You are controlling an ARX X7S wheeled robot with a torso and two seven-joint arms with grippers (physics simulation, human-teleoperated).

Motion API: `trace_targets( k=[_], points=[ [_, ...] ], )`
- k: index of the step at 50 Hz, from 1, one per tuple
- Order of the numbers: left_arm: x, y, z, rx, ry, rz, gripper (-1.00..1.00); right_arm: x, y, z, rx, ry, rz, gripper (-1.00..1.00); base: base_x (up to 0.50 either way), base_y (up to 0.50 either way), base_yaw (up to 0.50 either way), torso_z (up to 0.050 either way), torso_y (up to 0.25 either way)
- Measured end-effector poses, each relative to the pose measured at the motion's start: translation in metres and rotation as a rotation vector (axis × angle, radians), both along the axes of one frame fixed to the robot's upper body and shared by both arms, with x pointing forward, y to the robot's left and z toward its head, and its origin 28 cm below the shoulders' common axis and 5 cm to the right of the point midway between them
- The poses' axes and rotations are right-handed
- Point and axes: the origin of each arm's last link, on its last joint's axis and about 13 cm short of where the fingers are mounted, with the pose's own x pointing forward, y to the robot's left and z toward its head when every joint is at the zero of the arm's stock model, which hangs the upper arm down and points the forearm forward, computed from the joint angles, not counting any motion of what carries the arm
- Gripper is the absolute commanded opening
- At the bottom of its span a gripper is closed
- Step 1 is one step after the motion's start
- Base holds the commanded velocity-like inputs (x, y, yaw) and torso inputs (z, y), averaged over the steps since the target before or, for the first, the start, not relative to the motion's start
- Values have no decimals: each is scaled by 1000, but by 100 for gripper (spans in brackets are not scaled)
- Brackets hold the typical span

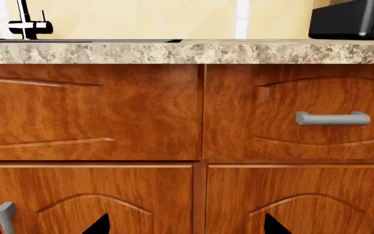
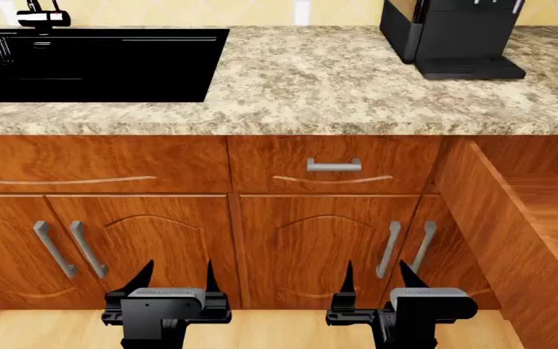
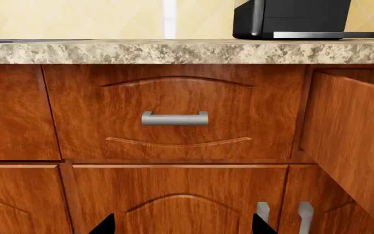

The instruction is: Place the bar in the bowl and close the drawer.

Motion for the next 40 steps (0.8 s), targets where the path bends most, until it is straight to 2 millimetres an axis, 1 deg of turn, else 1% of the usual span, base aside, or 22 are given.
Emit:
trace_targets(
  k=[13, 20, 28, 34, 40],
  points=[
    [-6, -2, 0, 3, 9, -2, 100, -4, 0, 6, 3, -5, -3, 100, 0, 0, 0, 2, 0],
    [-8, -2, 2, 12, 3, 1, 100, -6, -1, 12, 1, -14, -8, 100, 0, 0, 0, 50, 0],
    [-13, -2, 11, 25, -22, 7, 100, -8, -2, 23, -16, -51, -26, 100, 0, 0, 0, 50, 0],
    [-16, -1, 23, 36, -48, 12, 100, -10, -3, 36, -28, -73, -39, 100, 0, 0, 0, 50, 0],
    [-19, 1, 41, 40, -76, 20, 100, -14, -6, 55, -32, -95, -46, 100, 0, 0, 0, 50, 0]
  ],
)
